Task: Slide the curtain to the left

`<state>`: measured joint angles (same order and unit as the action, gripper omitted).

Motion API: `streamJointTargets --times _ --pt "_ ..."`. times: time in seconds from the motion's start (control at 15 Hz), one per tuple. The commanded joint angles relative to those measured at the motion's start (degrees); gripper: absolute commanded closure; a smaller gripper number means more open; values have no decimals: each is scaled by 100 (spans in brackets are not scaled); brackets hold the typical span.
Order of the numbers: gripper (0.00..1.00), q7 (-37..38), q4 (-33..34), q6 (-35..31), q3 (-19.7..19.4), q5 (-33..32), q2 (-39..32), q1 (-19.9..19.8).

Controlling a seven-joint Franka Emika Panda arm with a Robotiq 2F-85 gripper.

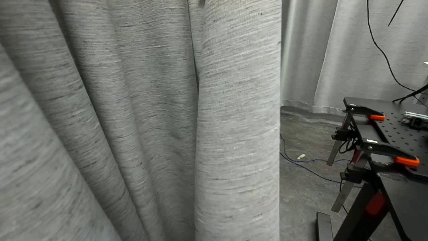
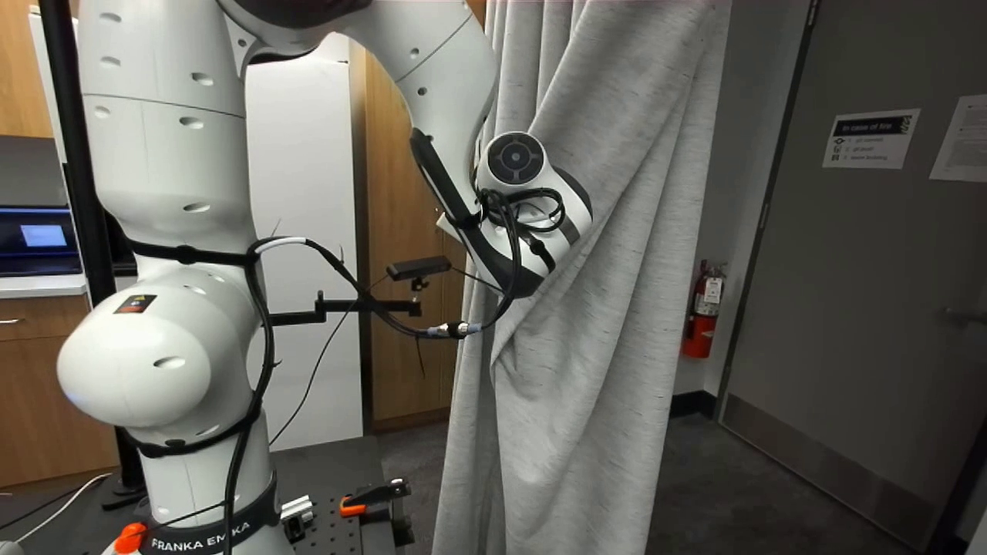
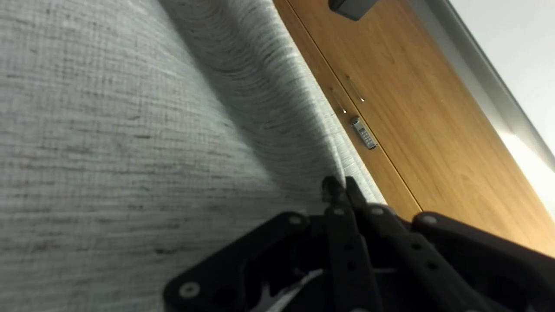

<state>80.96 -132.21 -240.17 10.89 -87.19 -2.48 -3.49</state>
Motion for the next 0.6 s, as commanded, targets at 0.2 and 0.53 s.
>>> streamJointTargets --times 0.2,0.53 --pt "100 175 32 189 -495 -66 330 266" --pt "100 192 -78 865 -616 -116 604 307"
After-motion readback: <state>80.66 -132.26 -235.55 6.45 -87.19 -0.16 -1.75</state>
